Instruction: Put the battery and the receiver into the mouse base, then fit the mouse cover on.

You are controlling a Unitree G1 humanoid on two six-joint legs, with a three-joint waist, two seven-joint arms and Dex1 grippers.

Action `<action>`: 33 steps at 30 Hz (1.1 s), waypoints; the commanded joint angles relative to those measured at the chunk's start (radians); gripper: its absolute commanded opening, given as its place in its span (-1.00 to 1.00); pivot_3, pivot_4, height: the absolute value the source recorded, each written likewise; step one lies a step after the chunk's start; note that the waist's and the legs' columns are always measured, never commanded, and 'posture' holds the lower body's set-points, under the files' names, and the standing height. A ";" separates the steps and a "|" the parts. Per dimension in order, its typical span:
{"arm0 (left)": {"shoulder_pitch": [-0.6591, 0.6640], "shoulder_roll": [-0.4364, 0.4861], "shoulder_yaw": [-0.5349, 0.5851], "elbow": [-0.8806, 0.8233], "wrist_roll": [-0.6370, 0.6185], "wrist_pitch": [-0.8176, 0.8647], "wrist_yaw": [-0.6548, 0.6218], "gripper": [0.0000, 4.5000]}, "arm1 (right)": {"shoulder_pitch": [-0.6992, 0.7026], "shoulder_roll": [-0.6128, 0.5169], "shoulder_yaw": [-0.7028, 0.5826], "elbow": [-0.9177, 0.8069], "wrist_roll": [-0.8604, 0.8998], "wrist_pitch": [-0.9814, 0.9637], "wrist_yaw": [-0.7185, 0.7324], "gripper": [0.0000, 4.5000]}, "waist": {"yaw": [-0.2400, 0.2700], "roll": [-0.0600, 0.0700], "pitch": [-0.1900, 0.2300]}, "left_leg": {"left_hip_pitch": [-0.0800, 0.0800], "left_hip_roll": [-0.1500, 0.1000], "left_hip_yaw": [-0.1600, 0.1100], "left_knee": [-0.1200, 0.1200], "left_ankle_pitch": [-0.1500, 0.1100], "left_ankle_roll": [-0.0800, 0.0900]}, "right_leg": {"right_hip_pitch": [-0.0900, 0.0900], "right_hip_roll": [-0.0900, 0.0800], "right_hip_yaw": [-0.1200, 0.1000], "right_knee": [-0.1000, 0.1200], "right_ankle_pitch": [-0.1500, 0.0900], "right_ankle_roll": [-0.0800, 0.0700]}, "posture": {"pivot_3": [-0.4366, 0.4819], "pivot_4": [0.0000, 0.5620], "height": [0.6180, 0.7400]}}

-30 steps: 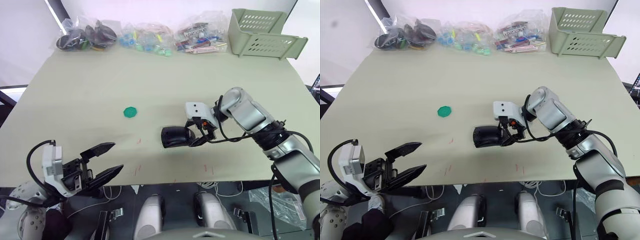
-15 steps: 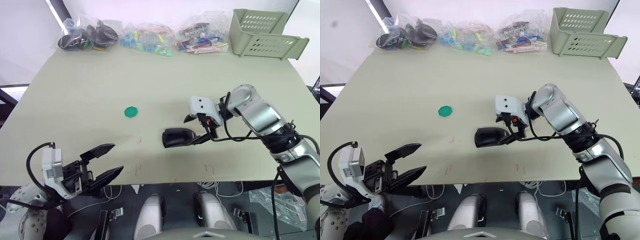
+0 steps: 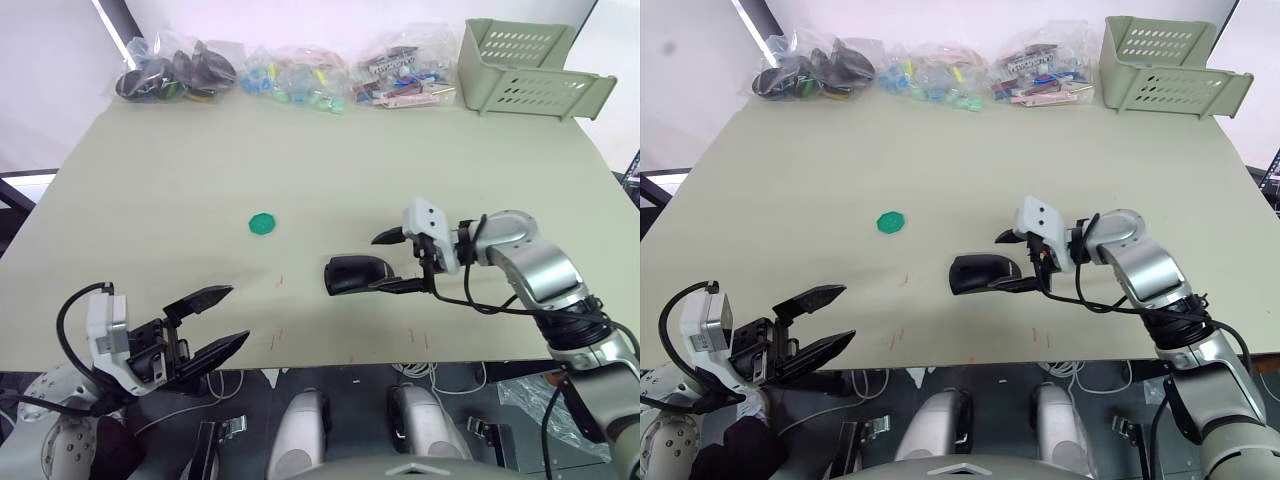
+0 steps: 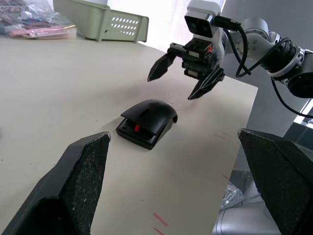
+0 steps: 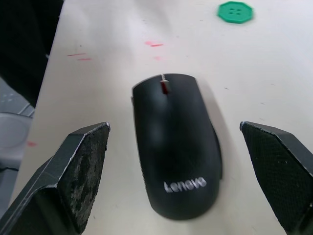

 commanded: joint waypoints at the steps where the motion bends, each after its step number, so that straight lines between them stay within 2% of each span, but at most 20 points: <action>1: -0.019 0.019 0.002 0.020 0.002 -0.011 -0.015 1.00 | 0.029 -0.006 -0.027 0.008 0.017 -0.065 -0.005 0.99 | -0.001 0.000 0.000 | 0.000 0.000 0.000 0.000 0.000 0.000 | 0.000 0.000 0.000 0.000 0.000 0.000 | -0.05 -0.47 1.00; 18: -0.044 0.033 -0.003 0.043 0.012 -0.013 -0.042 1.00 | 0.031 0.028 0.033 0.140 -0.039 -0.204 -0.013 0.99 | 0.000 0.000 0.000 | 0.000 0.000 0.001 0.000 0.000 0.000 | 0.000 0.001 0.001 0.001 0.001 0.001 | -0.05 -0.47 1.00; 22: -0.040 0.037 0.006 0.040 0.010 -0.013 -0.042 1.00 | 0.035 0.032 0.036 0.146 -0.044 -0.215 -0.014 0.57 | 0.000 0.000 0.000 | 0.000 0.000 0.001 0.000 0.000 0.000 | 0.000 0.001 0.001 0.001 0.000 0.001 | -0.05 -0.47 1.00; 33: -0.043 0.042 0.006 0.042 0.010 -0.016 -0.041 1.00 | 0.042 0.035 0.049 0.163 -0.067 -0.247 -0.012 0.57 | 0.000 0.000 0.000 | 0.000 0.000 0.000 0.000 0.000 0.000 | 0.000 0.001 0.001 0.001 0.001 0.001 | -0.05 -0.47 1.00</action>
